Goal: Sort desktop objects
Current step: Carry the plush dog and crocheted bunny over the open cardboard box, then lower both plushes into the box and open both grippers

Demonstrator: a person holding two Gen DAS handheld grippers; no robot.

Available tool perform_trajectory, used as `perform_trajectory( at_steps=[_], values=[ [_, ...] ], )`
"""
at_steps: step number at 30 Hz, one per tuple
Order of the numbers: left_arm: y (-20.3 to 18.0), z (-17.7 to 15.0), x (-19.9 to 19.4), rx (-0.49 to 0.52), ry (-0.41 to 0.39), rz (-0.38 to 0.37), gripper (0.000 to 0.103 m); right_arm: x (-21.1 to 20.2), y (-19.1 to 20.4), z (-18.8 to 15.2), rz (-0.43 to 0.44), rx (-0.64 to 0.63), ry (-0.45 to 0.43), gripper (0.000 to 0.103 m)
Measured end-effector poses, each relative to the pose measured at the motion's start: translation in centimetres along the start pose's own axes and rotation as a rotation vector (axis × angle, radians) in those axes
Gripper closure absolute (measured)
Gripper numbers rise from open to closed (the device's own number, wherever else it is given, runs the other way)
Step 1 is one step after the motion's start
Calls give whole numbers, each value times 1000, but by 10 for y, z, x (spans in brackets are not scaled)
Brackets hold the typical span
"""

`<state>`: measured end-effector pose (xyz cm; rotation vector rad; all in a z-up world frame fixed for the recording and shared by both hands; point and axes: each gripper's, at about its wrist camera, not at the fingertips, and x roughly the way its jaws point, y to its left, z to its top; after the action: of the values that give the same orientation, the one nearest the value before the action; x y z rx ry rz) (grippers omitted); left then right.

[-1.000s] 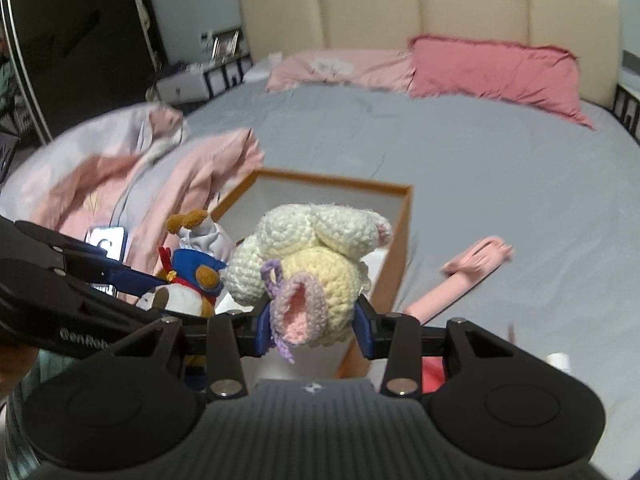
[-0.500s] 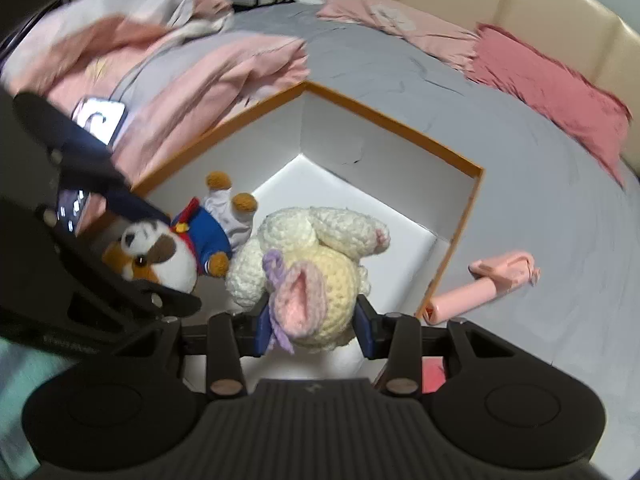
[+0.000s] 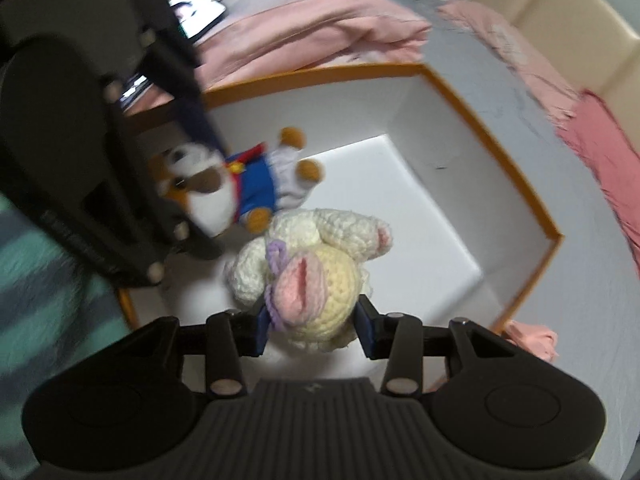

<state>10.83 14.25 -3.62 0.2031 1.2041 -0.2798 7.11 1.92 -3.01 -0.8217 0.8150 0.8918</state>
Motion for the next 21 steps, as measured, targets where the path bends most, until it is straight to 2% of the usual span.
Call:
perform_trajectory(
  at_steps=[4, 7, 10, 13, 16, 18, 21],
  values=[
    [-3, 0, 0, 26, 4, 4, 30, -2, -12, -1, 93, 60, 23, 54],
    [0, -1, -2, 19, 2, -17, 30, -3, -21, -2, 214, 108, 60, 50],
    [2, -3, -7, 4, 2, -47, 30, -9, -27, -2, 278, 130, 63, 48],
    [3, -5, -13, -6, -1, -46, 30, -14, -40, 2, 294, 170, 47, 48],
    [1, -5, -17, -18, -9, -44, 33, -11, -49, 9, 247, 169, 50, 49],
    [2, -4, -17, -33, -8, -47, 43, -4, -51, 10, 250, 152, 74, 49],
    [4, -2, -14, -78, -1, -31, 52, 11, -52, 12, 261, 134, 125, 50]
  ],
)
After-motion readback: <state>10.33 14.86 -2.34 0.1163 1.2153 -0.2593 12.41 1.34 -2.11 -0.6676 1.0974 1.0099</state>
